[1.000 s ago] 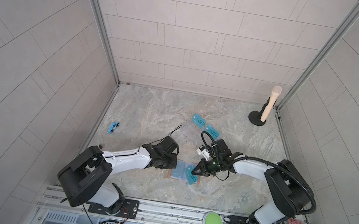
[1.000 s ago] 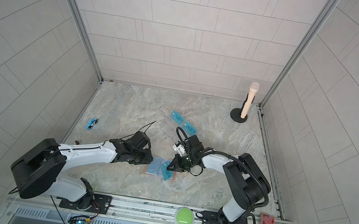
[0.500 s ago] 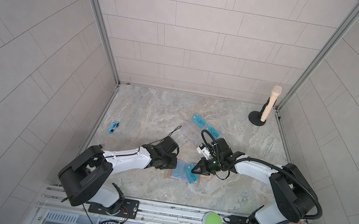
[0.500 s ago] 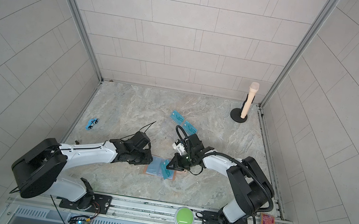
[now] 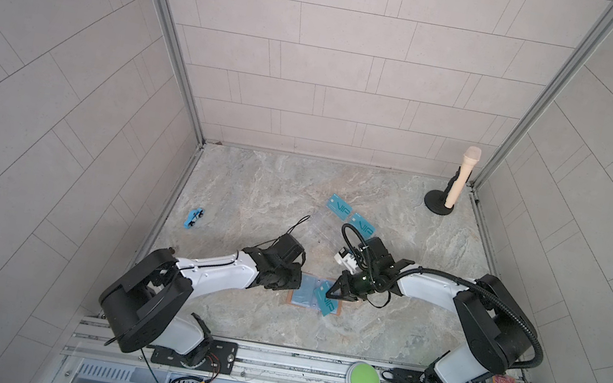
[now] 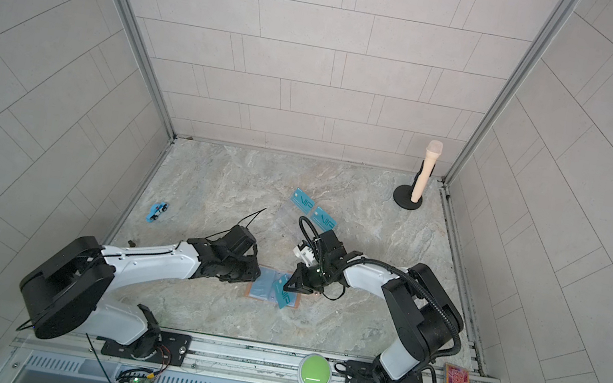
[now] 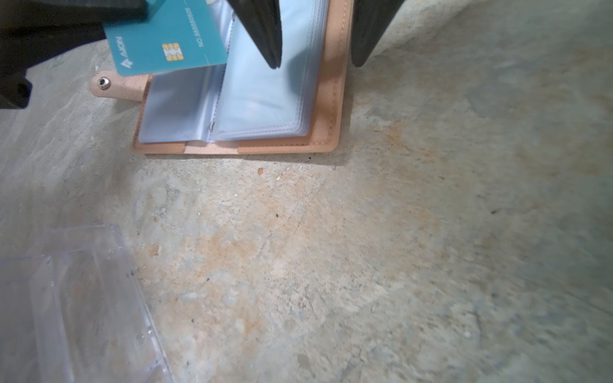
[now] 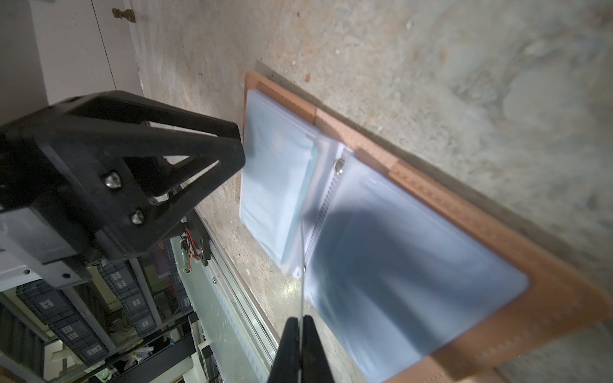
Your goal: Put the credit cards into the card holder
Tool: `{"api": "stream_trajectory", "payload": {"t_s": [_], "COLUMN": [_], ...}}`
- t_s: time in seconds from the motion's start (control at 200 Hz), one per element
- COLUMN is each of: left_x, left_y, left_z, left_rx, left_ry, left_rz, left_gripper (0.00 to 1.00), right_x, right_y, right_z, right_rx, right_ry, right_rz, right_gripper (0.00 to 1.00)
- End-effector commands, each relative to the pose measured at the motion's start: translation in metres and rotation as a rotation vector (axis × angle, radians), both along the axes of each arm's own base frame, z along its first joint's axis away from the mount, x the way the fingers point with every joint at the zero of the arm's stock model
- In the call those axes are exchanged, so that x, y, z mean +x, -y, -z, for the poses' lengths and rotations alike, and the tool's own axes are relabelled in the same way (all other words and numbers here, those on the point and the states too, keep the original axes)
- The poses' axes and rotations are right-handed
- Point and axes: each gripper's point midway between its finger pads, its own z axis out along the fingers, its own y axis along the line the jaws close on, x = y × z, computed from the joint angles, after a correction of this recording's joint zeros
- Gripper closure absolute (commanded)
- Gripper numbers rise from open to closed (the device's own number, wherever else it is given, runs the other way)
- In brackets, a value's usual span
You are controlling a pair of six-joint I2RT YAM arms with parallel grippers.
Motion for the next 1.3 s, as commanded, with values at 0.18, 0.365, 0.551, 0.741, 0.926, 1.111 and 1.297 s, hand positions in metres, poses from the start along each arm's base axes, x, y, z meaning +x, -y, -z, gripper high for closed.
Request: {"api": "stream_trajectory", "payload": {"t_s": [0.18,0.365,0.551,0.741,0.926,1.111,1.297], "left_x": [-0.003,-0.003,-0.004,-0.004,-0.004,-0.004,-0.005], "left_y": [-0.002,-0.001,-0.002,-0.003,-0.004,-0.004,-0.005], "left_z": [0.002,0.002,0.003,0.002,0.002,0.001,0.001], "left_rx": [0.001,0.001,0.001,0.003,0.003,0.002,0.0], "left_ry": [-0.001,-0.002,-0.002,-0.002,-0.002,0.0,0.001], "left_rz": [-0.002,-0.002,-0.004,-0.005,-0.006,-0.006,-0.01], "left_gripper": [0.62,0.62,0.62,0.62,0.62,0.62,0.62], "right_x": [0.006,0.006,0.006,0.008,0.012,0.016,0.01], "right_y": [-0.01,-0.011,-0.011,-0.012,-0.014,-0.015,-0.007], "right_z": [-0.006,-0.009,-0.004,0.002,0.005,0.01,0.026], "right_rx": [0.027,0.039,0.032,0.033,0.045,0.044,0.008], "right_ry": [0.014,0.016,0.004,-0.01,-0.016,-0.033,-0.093], "right_rz": [0.004,0.003,0.007,0.024,0.052,0.098,0.161], "right_gripper": [1.0,1.0,1.0,1.0,1.0,1.0,1.0]}}
